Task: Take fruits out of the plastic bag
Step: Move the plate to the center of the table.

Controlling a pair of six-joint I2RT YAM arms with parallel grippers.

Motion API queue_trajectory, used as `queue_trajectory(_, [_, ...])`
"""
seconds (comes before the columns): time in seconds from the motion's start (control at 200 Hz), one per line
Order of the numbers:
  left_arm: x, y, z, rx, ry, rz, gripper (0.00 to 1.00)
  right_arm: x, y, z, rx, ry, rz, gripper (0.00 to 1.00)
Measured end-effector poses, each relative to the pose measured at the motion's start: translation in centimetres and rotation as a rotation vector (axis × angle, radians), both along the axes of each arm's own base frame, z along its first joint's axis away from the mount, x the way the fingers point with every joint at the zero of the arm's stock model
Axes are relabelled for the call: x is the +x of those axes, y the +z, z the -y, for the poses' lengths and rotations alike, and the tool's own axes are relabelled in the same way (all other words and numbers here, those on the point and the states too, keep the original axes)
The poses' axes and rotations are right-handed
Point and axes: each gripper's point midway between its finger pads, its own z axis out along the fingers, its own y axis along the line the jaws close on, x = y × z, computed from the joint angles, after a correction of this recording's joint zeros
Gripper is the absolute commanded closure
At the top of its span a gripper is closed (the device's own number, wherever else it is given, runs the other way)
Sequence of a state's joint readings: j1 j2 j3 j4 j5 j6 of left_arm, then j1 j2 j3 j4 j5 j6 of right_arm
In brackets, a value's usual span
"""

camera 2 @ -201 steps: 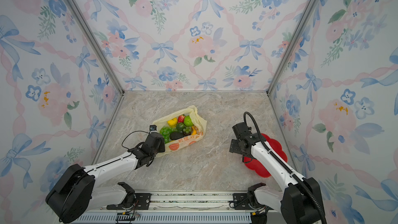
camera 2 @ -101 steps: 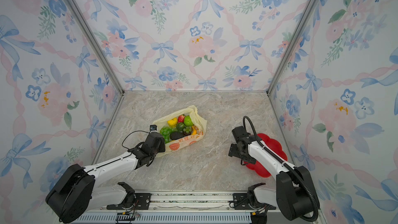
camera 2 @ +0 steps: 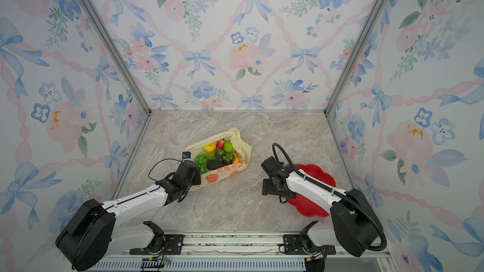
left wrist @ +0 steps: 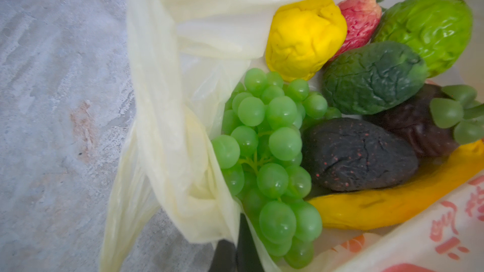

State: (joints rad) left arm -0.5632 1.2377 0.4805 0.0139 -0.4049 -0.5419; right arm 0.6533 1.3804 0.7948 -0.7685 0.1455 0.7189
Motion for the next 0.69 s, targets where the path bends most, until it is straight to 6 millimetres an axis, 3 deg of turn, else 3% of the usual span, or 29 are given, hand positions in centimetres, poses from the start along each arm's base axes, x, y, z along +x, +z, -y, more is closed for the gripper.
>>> queue_trajectory(0.09, [0.0, 0.0, 0.0, 0.000, 0.000, 0.000, 1.00, -0.2, 0.1, -2.3, 0.014, 0.053, -0.005, 0.07])
queue_trajectory(0.22, [0.0, 0.0, 0.0, 0.001, 0.001, 0.000, 1.00, -0.2, 0.4, -5.0, 0.034, 0.105, -0.006, 0.08])
queue_trajectory(0.395, [-0.1, -0.1, -0.1, 0.004, 0.002, -0.001, 1.00, 0.7, 2.6, -5.6, 0.049, 0.121, 0.050, 0.06])
queue_trajectory(0.54, [0.0, -0.1, -0.1, 0.002, 0.002, 0.002, 1.00, 2.4, 6.2, -2.3, 0.023, 0.084, 0.152, 0.03])
queue_trajectory(0.695, [0.0, -0.1, -0.1, 0.002, 0.002, 0.002, 1.00, 5.5, 9.6, 6.3, 0.002, -0.150, 0.269, 0.01])
